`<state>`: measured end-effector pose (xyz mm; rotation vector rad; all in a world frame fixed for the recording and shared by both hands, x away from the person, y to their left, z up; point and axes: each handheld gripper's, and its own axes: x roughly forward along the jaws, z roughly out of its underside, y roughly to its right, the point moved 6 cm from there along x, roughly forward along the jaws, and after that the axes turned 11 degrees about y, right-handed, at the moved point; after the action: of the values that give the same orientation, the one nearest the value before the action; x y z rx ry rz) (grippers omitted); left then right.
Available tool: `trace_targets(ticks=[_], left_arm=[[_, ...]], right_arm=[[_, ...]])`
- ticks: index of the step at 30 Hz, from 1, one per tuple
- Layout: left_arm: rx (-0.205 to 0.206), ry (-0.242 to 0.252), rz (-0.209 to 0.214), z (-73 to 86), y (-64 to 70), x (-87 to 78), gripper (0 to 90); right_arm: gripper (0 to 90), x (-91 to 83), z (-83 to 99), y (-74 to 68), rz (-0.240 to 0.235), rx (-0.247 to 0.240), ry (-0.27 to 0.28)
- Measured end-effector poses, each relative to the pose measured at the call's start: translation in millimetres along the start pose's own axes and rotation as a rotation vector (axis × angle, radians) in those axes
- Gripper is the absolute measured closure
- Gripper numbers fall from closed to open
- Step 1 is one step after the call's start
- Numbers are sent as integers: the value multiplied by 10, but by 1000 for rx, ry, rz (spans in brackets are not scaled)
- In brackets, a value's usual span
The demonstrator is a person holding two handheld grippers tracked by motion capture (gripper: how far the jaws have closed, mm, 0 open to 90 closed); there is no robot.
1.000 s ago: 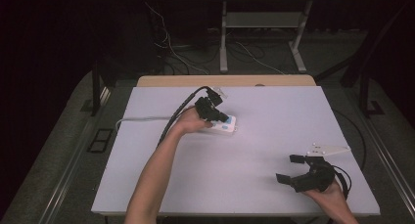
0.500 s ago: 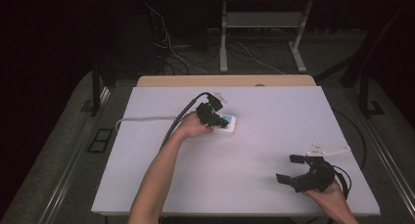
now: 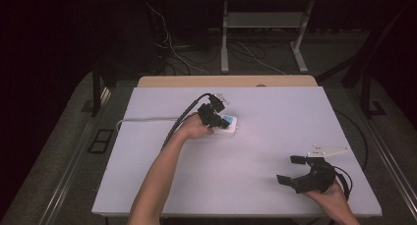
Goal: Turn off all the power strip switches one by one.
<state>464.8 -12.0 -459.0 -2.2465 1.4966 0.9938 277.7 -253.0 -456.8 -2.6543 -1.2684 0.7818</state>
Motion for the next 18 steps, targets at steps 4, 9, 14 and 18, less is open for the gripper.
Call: trace_targets(ticks=[4,9,14,18], left_arm=[[6,-8,-9,-7,12,2,897],[24,-17,-34,-19,37,6,896],[33,11,-48,-71,61,-32,895],[42,26,-33,-82,97,-85,895]], right_arm=[[1,-10,-6,-4,1,-1,5],[2,-9,-6,3,2,3,4],[2,-8,-10,10,2,6,8],[1,-13,-11,18,5,9,9]])
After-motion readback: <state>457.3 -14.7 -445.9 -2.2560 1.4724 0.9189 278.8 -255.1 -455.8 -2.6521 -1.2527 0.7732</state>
